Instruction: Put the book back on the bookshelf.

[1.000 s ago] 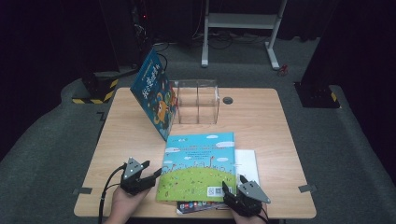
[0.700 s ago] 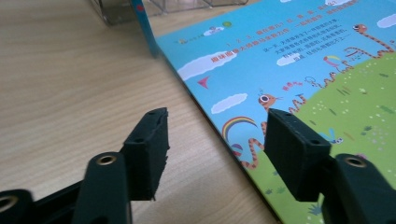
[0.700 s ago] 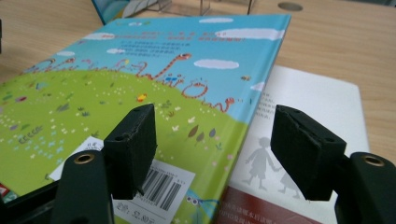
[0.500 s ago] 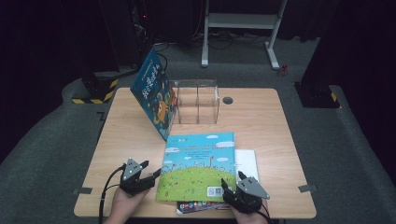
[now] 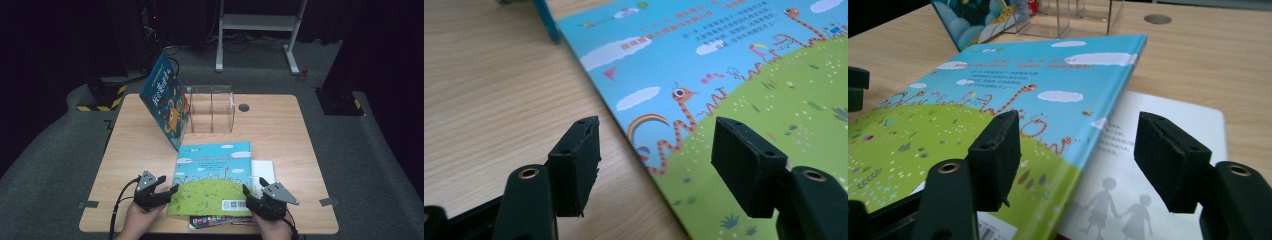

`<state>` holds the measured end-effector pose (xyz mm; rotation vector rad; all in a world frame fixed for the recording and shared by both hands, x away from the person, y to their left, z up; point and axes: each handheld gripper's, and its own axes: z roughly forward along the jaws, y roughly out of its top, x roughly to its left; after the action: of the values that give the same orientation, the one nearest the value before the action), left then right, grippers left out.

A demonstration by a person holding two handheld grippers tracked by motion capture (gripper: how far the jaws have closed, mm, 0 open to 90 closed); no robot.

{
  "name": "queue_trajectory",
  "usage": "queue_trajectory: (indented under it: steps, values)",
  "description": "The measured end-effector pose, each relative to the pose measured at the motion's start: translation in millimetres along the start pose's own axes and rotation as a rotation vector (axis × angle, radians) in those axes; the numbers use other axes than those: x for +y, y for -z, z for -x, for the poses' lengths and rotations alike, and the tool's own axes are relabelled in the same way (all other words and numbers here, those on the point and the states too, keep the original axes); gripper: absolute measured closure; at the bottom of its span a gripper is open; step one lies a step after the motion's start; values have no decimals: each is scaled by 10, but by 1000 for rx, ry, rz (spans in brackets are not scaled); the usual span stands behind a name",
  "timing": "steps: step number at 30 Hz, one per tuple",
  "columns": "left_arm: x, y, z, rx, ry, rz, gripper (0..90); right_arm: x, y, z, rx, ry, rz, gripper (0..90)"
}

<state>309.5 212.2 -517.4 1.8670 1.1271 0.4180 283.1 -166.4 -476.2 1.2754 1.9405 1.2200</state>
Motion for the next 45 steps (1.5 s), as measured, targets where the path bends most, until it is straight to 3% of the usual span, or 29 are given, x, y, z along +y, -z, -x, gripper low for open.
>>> queue_trajectory:
  steps: [5,9,12,16,22,31,42,45]
  values:
    - [2,-33,74,-40,21,-34,300,-70,-22,19,31,-5,-36,301]
    - [-7,-59,141,-24,-16,-70,295,-64,-37,-3,43,-7,-46,278]
    - [-6,-76,120,-13,-5,-81,282,-65,-47,-24,47,-13,-55,272]
    - [-11,-80,96,-28,20,-90,249,-71,-57,-41,41,-12,-60,272]
    - [-12,-110,13,-102,104,-123,247,-85,-69,-55,43,-6,-73,272]
    - [-9,-121,43,-135,81,-131,238,-84,-81,-83,44,-4,-80,257]
    - [3,-118,80,-117,34,-124,227,-80,-93,-90,53,-35,-104,257]
    - [6,-123,92,-114,38,-125,216,-89,-111,-94,53,-37,-127,270]
